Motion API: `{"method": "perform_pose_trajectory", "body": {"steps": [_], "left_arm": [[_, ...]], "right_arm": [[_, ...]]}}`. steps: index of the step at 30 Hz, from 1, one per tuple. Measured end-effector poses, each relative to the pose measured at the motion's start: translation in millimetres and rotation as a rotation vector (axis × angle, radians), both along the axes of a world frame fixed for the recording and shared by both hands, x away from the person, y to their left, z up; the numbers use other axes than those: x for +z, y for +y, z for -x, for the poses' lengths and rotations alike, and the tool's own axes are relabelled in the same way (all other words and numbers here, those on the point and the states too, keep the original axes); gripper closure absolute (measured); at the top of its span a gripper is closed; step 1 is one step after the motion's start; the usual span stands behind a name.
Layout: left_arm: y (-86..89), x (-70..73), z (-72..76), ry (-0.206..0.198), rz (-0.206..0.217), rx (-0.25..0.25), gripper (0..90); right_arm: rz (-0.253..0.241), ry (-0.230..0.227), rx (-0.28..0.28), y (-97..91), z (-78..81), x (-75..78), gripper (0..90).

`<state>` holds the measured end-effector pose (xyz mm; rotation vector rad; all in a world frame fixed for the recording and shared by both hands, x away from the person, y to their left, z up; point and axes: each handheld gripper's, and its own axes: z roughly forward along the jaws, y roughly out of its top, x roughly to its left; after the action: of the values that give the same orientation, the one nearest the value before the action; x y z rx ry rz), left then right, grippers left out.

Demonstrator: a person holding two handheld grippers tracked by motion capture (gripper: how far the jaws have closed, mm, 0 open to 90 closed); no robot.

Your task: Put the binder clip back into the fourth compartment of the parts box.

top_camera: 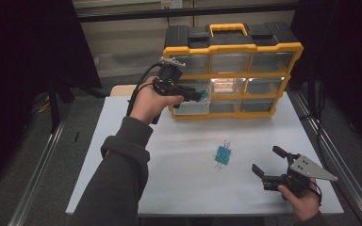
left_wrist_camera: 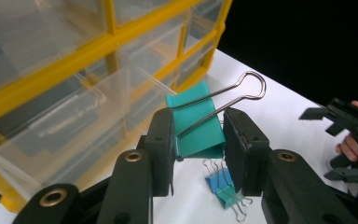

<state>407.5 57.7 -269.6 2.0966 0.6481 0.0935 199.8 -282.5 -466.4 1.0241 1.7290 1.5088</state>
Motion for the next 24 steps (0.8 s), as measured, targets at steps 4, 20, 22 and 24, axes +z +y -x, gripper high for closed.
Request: {"method": "perform_pose_trajectory", "body": {"steps": [4, 20, 22, 24], "left_arm": [[-1.0, 2.5, -6.2, -0.004, 0.011, 0.010, 64.9], [-4.7, -10.0, -30.0, -0.024, -0.005, 0.098, 65.0], [-5.7, -11.7, -31.6, -0.027, -0.010, 0.113, 65.0], [-6.6, -13.8, -34.1, -0.032, -0.013, 0.127, 65.0]], "right_arm": [[0.002, 0.003, -0.001, -0.7, -0.1, -0.2, 0.6], [-0.005, 0.000, 0.003, -1.1, -1.0, -0.6, 0.6], [-0.005, -0.001, 0.004, -1.2, -1.2, -0.7, 0.6], [-0.010, 0.003, 0.001, -1.0, -1.1, -0.8, 0.6]]}}
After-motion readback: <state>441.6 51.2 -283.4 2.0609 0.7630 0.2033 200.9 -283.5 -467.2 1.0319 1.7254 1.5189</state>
